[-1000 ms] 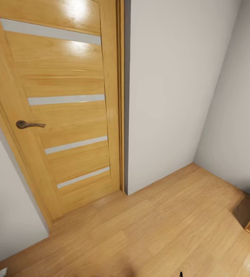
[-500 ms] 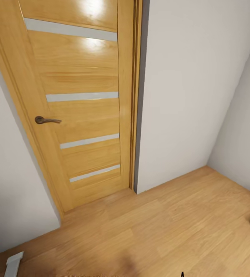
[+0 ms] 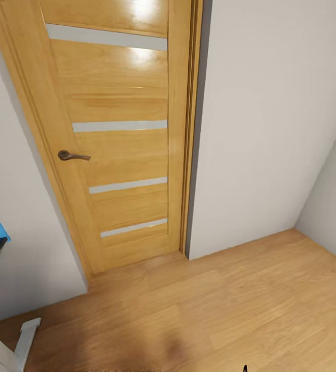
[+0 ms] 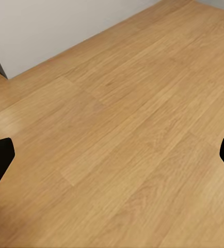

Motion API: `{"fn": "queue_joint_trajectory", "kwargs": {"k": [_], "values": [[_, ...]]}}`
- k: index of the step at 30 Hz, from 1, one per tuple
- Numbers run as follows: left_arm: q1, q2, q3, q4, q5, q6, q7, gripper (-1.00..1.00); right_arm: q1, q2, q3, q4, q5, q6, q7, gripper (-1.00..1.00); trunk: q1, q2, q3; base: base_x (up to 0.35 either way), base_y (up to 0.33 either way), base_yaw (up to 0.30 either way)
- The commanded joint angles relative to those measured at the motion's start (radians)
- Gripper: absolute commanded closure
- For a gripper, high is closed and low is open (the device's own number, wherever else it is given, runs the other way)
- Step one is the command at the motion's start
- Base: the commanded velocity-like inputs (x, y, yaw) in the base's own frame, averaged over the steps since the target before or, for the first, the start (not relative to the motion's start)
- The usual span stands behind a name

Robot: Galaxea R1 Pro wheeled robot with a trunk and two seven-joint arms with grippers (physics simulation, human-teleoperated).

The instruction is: In the bedroom, organize the workspace by keeping the computer under the desk, ensuring the monitor is on the desk, placing the keyboard on the desk next to the monitor, placing the mouse on the desk next to the keyboard, moving the folder from the swivel chair onto the desk next to the mouse, stacking the notebook on top of the folder with the pen on top of the notebook, and positioning the swivel chair next to the desk.

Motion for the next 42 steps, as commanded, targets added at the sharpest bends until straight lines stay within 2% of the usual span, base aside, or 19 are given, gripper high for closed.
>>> {"fn": "queue_joint_trajectory", "kwargs": {"k": [1,15,19,42], "values": [[-0.001,0.0,-0.009,0.0,0.01,-0.005,0.004,-1.0,-0.001,0.001,0.009,0.002,-0.001,-0.002,-0.007,-1.0,0.0,-0.001,-0.002,0.0,-0.305,0.231],[-0.001,0.0,-0.009,0.0,0.01,-0.003,0.004,-1.0,-0.001,0.028,0.008,0.002,-0.003,-0.008,-0.009,-1.0,0.0,-0.001,-0.004,0.0,-0.307,0.264],[-0.001,0.0,-0.009,0.0,0.01,-0.003,0.004,-1.0,-0.001,0.032,0.008,0.002,-0.004,-0.049,-0.01,-1.0,0.0,-0.001,-0.001,0.0,-0.308,0.27],[-0.001,0.0,-0.009,0.0,0.01,0.0,0.004,-1.0,-0.001,0.039,0.006,0.001,-0.007,-0.064,-0.01,-1.0,0.0,-0.001,0.023,0.0,-0.307,0.225]]}}
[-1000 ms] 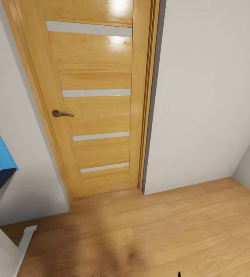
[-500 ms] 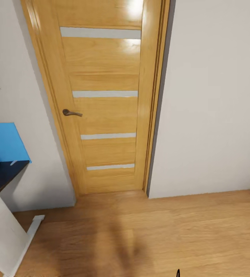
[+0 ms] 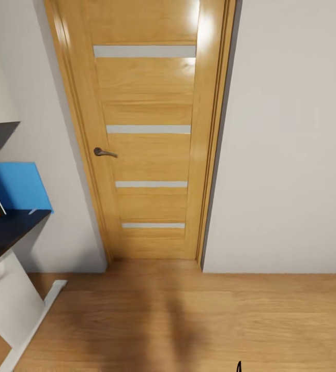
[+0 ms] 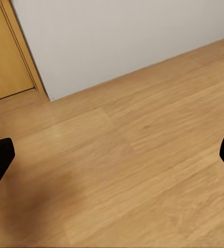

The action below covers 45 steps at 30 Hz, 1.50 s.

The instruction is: In the bedroom, organize the workspace by keeping the computer under the desk, ensuring the monitor is on the desk, placing the keyboard on the desk next to the monitor, placing the mouse on the desk next to the keyboard, moving the folder from the swivel chair onto the desk next to the mouse, stacking the notebook on top of the folder with the pen on top of the notebook, and positioning the swivel chair next to the desk.

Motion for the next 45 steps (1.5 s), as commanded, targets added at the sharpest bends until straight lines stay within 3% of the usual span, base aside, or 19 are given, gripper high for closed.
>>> {"fn": "queue_joint_trajectory", "kwargs": {"k": [1,9,45], "values": [[-0.001,0.0,-0.009,0.0,0.01,-0.005,0.004,-1.0,-0.001,0.0,0.008,0.002,0.001,-0.002,-0.01,-1.0,0.0,0.0,0.0,0.0,-0.307,0.187],[-0.001,0.0,-0.008,0.0,0.01,-0.006,0.004,-1.0,-0.001,0.001,0.008,0.001,-0.001,-0.002,-0.011,-1.0,0.0,0.0,0.011,0.0,-0.178,0.183],[-0.001,0.0,-0.007,0.0,0.01,-0.007,0.004,-1.0,-0.001,0.006,0.006,-0.001,-0.001,-0.002,-0.011,-1.0,0.0,0.0,0.062,0.0,-0.004,0.16]]}}
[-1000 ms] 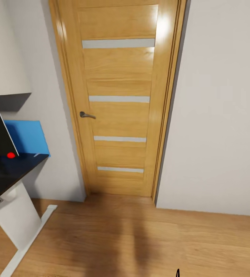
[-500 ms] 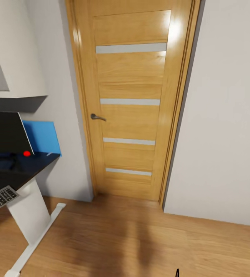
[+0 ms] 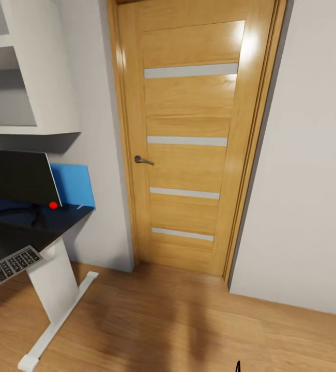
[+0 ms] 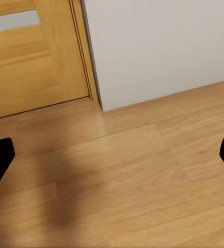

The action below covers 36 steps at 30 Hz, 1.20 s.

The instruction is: In the bedroom, organize the workspace by keeping the computer under the desk, ensuring the monitor is on the desk, placing the keyboard on the desk next to the monitor, placing the mouse on the desk next to the keyboard, moving the folder from the swivel chair onto the desk next to the mouse, stacking the notebook on top of the folder with the pen on top of the notebook, and positioning the swivel chair next to the desk.

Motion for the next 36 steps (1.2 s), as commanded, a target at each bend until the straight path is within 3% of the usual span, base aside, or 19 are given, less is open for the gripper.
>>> {"fn": "queue_joint_trajectory", "kwargs": {"k": [1,22,36], "values": [[-0.001,0.0,-0.009,0.0,0.011,-0.005,0.004,-1.0,-0.001,0.0,0.009,0.002,0.001,-0.002,-0.01,-1.0,0.0,-0.001,0.0,0.0,0.0,0.145],[-0.001,0.0,-0.009,0.0,0.011,-0.006,0.004,-1.0,-0.001,-0.007,0.013,0.005,0.01,0.023,0.003,-1.0,0.0,-0.001,0.02,0.0,0.0,0.095],[-0.001,0.0,-0.009,0.0,0.011,-0.006,0.004,-1.0,-0.001,-0.007,0.013,0.005,0.009,0.059,0.003,-1.0,0.0,-0.001,0.02,0.0,0.0,0.243]]}}
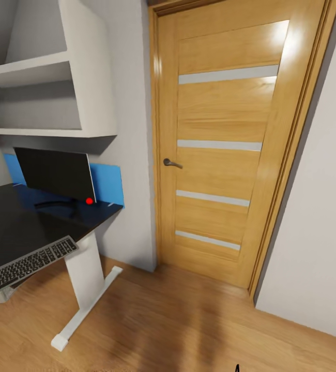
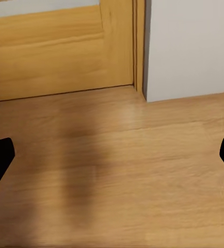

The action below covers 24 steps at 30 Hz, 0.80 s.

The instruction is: In the bedroom, organize the workspace by keeping the computer under the desk, ensuring the monitor is on the desk, placing the keyboard on the desk next to the monitor, placing the mouse on the desk next to the keyboard, moving the folder from the swivel chair onto the desk next to the mouse, stacking the notebook on top of the folder with the pen on top of the notebook, and positioning the swivel chair next to the desk.

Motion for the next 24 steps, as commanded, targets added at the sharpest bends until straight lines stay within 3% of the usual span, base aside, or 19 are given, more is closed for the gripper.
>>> {"fn": "queue_joint_trajectory", "kwargs": {"k": [1,24], "values": [[-0.001,0.0,-0.009,0.0,0.01,-0.005,0.004,-1.0,-0.001,0.0,0.009,0.002,0.0,-0.001,-0.009,-1.0,0.0,-0.001,-0.001,0.0,0.0,0.274],[-0.001,0.0,-0.009,0.0,0.01,-0.004,0.004,-1.0,-0.001,0.0,0.009,0.002,0.0,0.009,-0.01,-1.0,0.0,-0.001,-0.001,0.0,0.0,0.277]]}}
